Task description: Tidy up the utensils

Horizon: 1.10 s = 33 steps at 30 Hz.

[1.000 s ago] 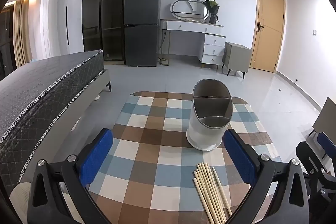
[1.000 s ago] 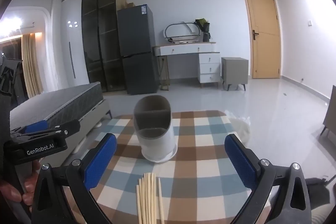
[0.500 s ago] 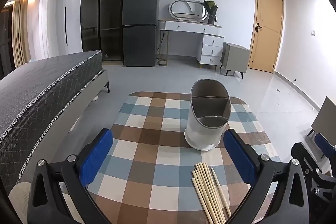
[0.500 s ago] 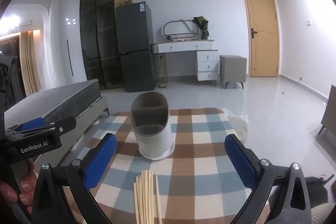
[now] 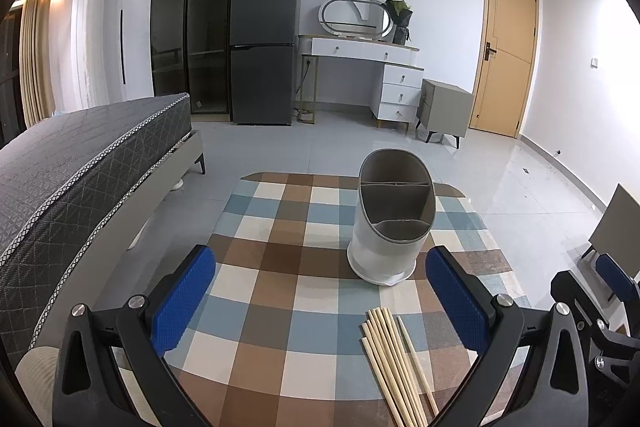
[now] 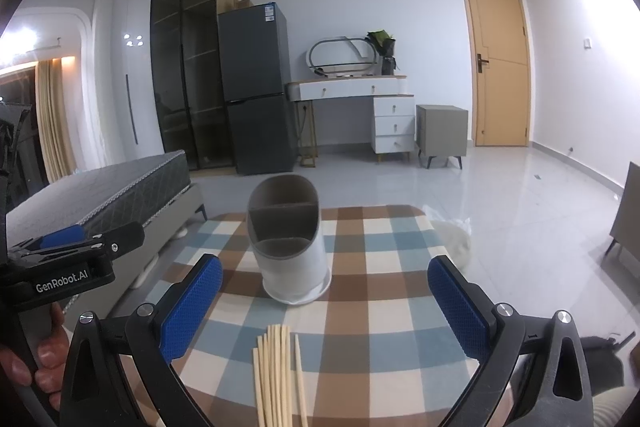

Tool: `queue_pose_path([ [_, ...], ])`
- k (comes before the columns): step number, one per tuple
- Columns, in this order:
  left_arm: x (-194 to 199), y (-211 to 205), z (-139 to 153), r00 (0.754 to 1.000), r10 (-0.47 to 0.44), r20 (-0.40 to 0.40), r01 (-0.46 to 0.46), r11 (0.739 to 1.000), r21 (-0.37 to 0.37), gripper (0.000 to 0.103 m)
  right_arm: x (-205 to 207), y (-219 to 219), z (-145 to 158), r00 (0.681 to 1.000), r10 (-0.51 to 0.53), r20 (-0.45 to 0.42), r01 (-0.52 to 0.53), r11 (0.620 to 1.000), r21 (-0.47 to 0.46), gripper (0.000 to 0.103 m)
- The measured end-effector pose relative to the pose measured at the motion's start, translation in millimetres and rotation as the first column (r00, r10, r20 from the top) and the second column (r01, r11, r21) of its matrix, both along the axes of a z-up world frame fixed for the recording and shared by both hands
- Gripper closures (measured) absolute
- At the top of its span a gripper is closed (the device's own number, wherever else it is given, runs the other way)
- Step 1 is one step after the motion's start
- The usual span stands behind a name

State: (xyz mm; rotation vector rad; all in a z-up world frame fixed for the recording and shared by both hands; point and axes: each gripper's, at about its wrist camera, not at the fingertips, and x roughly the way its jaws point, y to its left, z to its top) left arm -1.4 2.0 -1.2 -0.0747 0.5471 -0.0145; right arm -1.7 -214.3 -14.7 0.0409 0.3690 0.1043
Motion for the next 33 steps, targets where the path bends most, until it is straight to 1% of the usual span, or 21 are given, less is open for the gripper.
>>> queue_pose_path([
  [33,-0.4,-0.9,-0.5,1.000,0.004,-0.001,-0.004,1.000,0.004,0.001,-1.5,1.6,1.4,1.000,-0.004,0.007,0.004,1.000,-0.011,0.000],
])
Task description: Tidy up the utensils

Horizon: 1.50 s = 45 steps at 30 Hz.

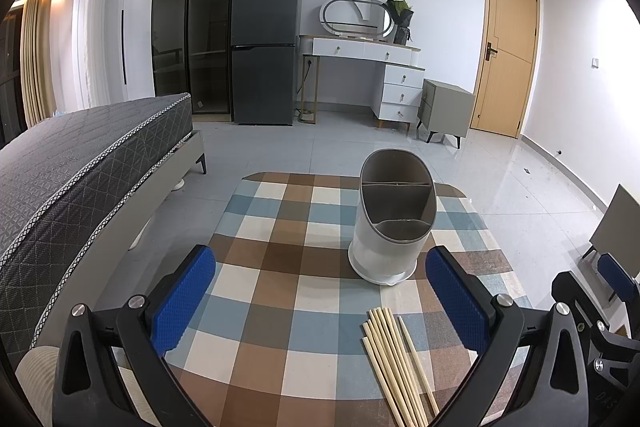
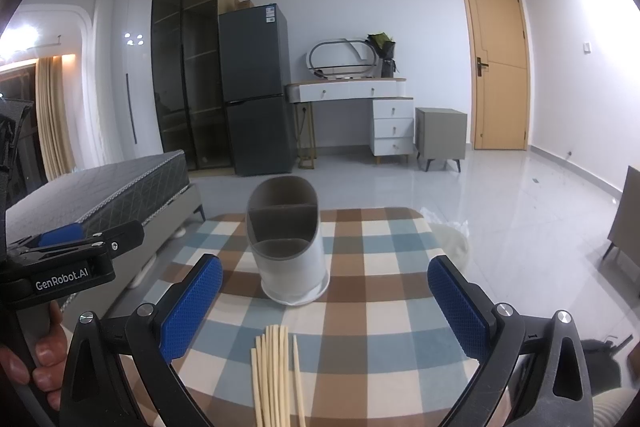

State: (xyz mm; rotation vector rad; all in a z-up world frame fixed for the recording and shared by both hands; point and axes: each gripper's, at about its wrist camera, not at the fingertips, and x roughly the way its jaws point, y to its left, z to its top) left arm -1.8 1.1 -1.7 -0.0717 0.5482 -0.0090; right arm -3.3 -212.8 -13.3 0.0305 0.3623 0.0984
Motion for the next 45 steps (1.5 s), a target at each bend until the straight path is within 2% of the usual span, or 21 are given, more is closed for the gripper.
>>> queue_pose_path([
  [16,7,-1,-5,0.999,0.019,-0.033,-0.019,1.000,0.002,0.001,5,-1,-4,0.999,-0.005,-0.034,0.005,1.000,0.001,0.000],
  [21,20,4,-13,0.996,0.013,-0.090,-0.015,1.000,-0.022,0.001,19,-1,-14,0.994,-0.018,-0.111,0.017,1.000,-0.006,0.000],
  [24,23,11,-16,0.994,0.031,-0.107,-0.034,0.999,-0.023,0.001,35,2,-28,0.980,-0.026,-0.196,0.020,0.999,-0.037,0.000],
  [26,28,18,-20,0.991,0.036,-0.131,-0.041,0.998,-0.037,0.001,51,4,-38,0.964,-0.039,-0.262,0.021,0.997,-0.069,0.001],
  [31,44,32,-34,0.976,0.070,-0.208,-0.081,0.996,-0.042,0.001,93,6,-70,0.897,0.001,-0.442,-0.015,0.999,-0.028,0.010],
  [32,47,36,-36,0.971,0.079,-0.226,-0.092,0.995,-0.045,0.001,103,10,-80,0.871,0.019,-0.491,-0.040,0.999,-0.032,0.011],
  [34,53,42,-42,0.960,0.097,-0.262,-0.115,0.992,-0.055,0.001,116,21,-95,0.828,0.050,-0.558,-0.100,0.993,-0.060,0.028],
  [35,56,46,-46,0.953,0.105,-0.285,-0.128,0.990,-0.063,0.001,124,29,-105,0.800,0.065,-0.596,-0.142,0.986,-0.084,0.029],
  [38,62,52,-52,0.935,0.119,-0.333,-0.153,0.985,-0.078,0.001,136,44,-123,0.751,0.086,-0.655,-0.221,0.967,-0.126,0.033],
  [41,67,57,-57,0.922,0.125,-0.367,-0.169,0.982,-0.090,0.001,146,51,-134,0.723,0.095,-0.685,-0.261,0.955,-0.143,0.037],
  [44,70,59,-59,0.914,0.125,-0.387,-0.172,0.981,-0.090,0.001,154,56,-144,0.693,0.085,-0.716,-0.279,0.947,-0.158,0.045],
  [45,73,60,-61,0.912,0.123,-0.392,-0.172,0.981,-0.093,0.001,156,57,-147,0.683,0.086,-0.725,-0.288,0.945,-0.158,0.052],
])
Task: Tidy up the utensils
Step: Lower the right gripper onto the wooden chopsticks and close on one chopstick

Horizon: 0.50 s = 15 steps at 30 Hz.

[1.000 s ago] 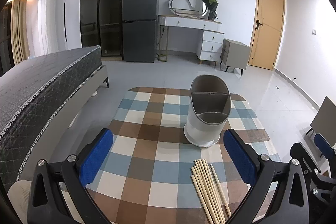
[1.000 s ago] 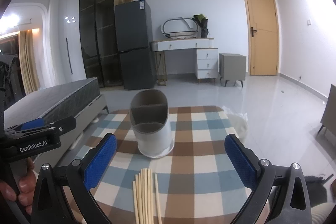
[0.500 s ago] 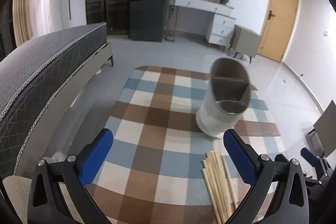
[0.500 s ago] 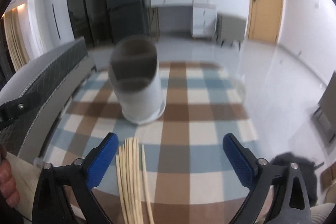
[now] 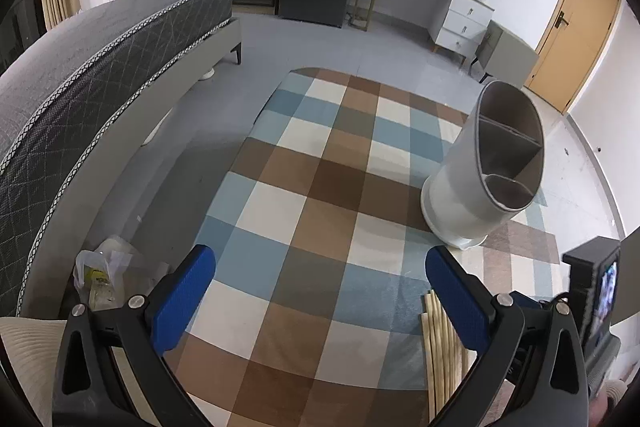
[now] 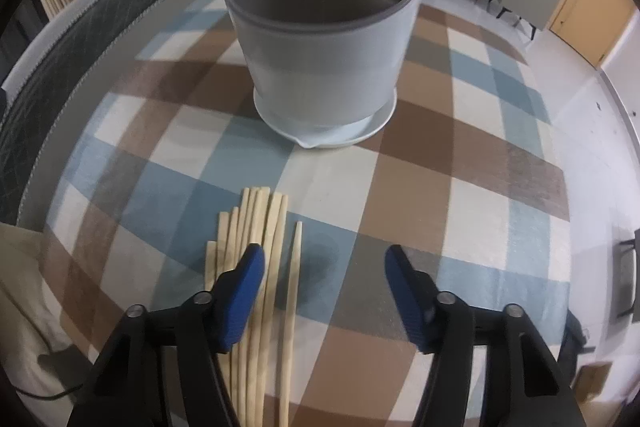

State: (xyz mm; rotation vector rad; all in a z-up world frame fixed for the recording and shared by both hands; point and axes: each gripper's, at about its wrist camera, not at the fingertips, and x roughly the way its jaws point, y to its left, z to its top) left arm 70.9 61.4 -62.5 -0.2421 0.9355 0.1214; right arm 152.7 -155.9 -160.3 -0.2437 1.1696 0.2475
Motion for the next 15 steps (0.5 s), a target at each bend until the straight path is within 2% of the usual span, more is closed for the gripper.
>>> queue_pose_path([
  [1,1,0,-2,1.000,-0.003,-0.011,0.003,1.000,-0.003,0.001,1,1,-3,1.000,0.005,-0.007,-0.005,1.000,-0.006,0.055],
  [3,4,1,-5,1.000,-0.005,-0.026,0.005,1.000,-0.003,0.001,3,4,-9,1.000,0.016,-0.022,-0.016,1.000,-0.020,0.056],
  [7,8,3,-12,0.998,-0.008,-0.062,0.007,1.000,-0.017,0.001,6,5,-17,0.999,0.016,-0.037,-0.018,0.999,-0.039,0.068],
  [12,11,1,-18,0.995,-0.016,-0.094,0.015,1.000,-0.012,0.001,9,5,-18,0.999,0.021,-0.033,-0.022,1.000,-0.022,0.069],
  [14,13,1,-21,0.994,-0.013,-0.108,0.013,1.000,-0.008,0.001,8,10,-18,0.999,0.034,-0.027,-0.035,0.999,-0.017,0.075],
  [15,13,2,-23,0.994,-0.005,-0.114,0.005,1.000,0.004,0.001,8,13,-17,0.999,0.047,-0.025,-0.047,0.999,-0.007,0.082],
])
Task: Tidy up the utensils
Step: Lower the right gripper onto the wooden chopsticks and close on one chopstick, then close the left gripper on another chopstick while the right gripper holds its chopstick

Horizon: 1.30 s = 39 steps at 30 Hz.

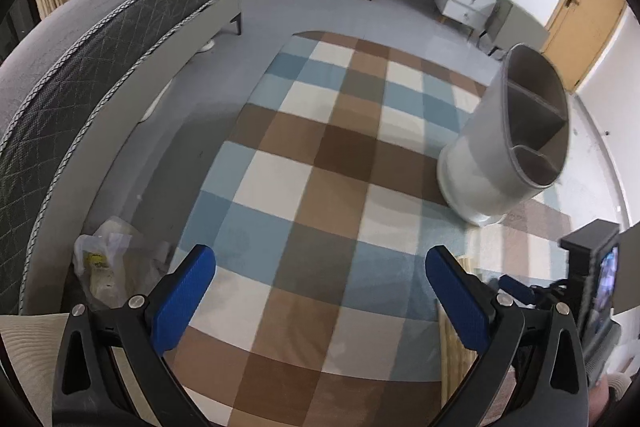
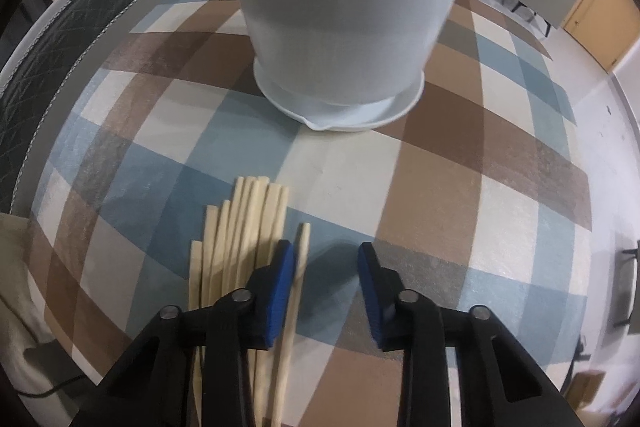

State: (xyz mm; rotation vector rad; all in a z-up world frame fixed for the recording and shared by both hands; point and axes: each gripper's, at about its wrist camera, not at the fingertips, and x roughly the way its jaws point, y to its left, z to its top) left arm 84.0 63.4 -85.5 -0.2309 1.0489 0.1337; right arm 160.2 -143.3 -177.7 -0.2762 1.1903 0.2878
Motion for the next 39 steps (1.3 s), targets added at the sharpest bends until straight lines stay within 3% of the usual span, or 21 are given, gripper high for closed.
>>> queue_pose_path([
  [3,1,4,-6,1.000,0.012,-0.016,-0.012,1.000,0.000,0.001,-1,6,0,1.000,0.012,0.011,-0.012,1.000,0.012,0.098],
  [10,0,-7,-24,0.997,-0.043,-0.068,0.039,0.998,-0.048,0.001,8,-26,11,0.993,-0.117,-0.004,0.116,0.979,0.171,0.100],
  [18,-5,-46,-45,0.972,-0.185,-0.148,0.168,0.979,-0.118,0.007,-4,-74,52,0.964,-0.259,0.054,0.221,0.902,0.370,0.100],
  [21,-9,-64,-55,0.957,-0.225,-0.183,0.214,0.974,-0.080,0.010,-10,-79,67,0.955,-0.273,0.116,0.221,0.916,0.335,0.100],
  [25,-13,-79,-58,0.950,-0.250,-0.188,0.244,0.968,-0.051,0.010,-16,-90,83,0.947,-0.284,0.150,0.208,0.898,0.388,0.100],
  [36,-15,-93,-74,0.941,-0.214,-0.262,0.219,0.976,-0.012,0.011,-27,-112,101,0.923,-0.340,0.182,0.225,0.858,0.462,0.100],
  [39,-14,-93,-78,0.934,-0.212,-0.289,0.216,0.976,-0.016,0.018,-28,-114,106,0.919,-0.345,0.193,0.222,0.855,0.469,0.099],
])
